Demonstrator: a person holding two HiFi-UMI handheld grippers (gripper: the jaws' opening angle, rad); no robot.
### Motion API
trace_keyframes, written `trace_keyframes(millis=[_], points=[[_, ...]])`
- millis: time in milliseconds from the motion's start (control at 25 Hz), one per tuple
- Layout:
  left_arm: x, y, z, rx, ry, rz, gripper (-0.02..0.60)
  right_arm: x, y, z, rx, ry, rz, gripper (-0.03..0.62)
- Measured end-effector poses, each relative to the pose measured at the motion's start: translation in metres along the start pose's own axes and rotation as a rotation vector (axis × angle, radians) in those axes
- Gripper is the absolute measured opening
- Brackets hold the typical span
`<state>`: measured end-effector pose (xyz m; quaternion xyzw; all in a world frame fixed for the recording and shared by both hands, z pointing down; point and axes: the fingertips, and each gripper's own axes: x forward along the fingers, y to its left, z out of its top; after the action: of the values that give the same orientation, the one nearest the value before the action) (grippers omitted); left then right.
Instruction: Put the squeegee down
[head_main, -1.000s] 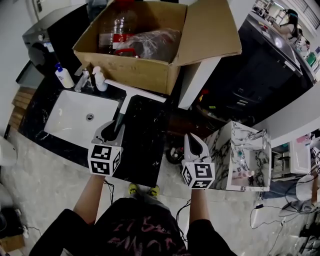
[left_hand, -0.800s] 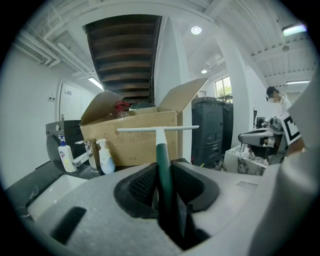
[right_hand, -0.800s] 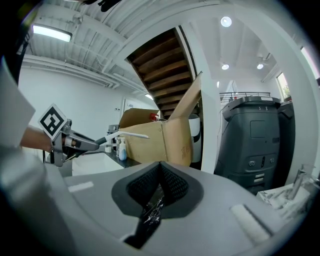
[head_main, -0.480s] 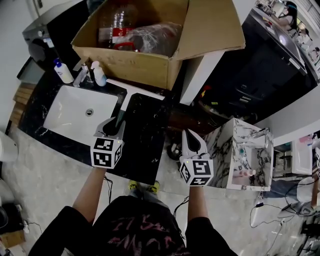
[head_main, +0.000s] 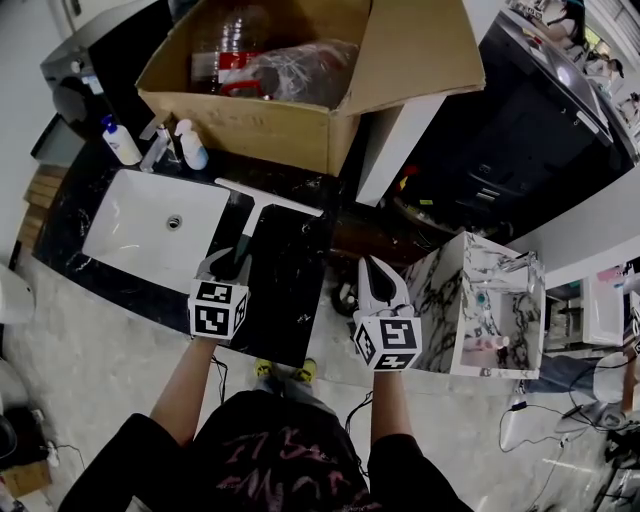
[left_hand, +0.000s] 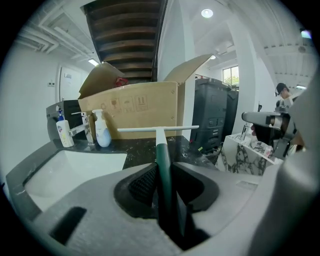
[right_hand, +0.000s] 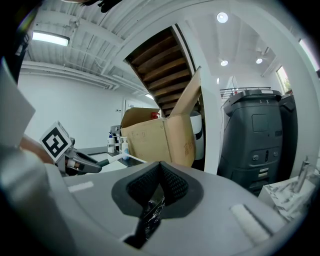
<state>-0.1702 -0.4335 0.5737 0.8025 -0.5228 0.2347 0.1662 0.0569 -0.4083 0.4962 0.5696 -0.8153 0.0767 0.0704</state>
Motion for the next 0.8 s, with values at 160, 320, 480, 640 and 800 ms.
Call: trace_keyframes(millis=[160,320,480,640,800], points=[[0.004,-0.007,-0.014,-0.009,0.03,-0.003,0.098,-0.003,-0.002,-0.004,0.005,0.006,0.0,0.003],[0.008,-0.01,-0.024,-0.017,0.053,-0.002,0.098,-0.004,-0.001,-0.007,0.007,0.012,-0.002,0.003],[0.011,-0.013,-0.033,-0.011,0.077,-0.006,0.098,-0.005,-0.001,-0.011,0.006,0.021,-0.002,0.003],[0.016,-0.015,-0.044,-0.007,0.12,-0.007,0.098,-0.009,-0.007,-0.016,0.013,0.032,-0.018,0.003],[0.02,-0.015,-0.054,-0.009,0.154,-0.008,0.098,-0.011,-0.01,-0.021,0.017,0.043,-0.03,0.003]])
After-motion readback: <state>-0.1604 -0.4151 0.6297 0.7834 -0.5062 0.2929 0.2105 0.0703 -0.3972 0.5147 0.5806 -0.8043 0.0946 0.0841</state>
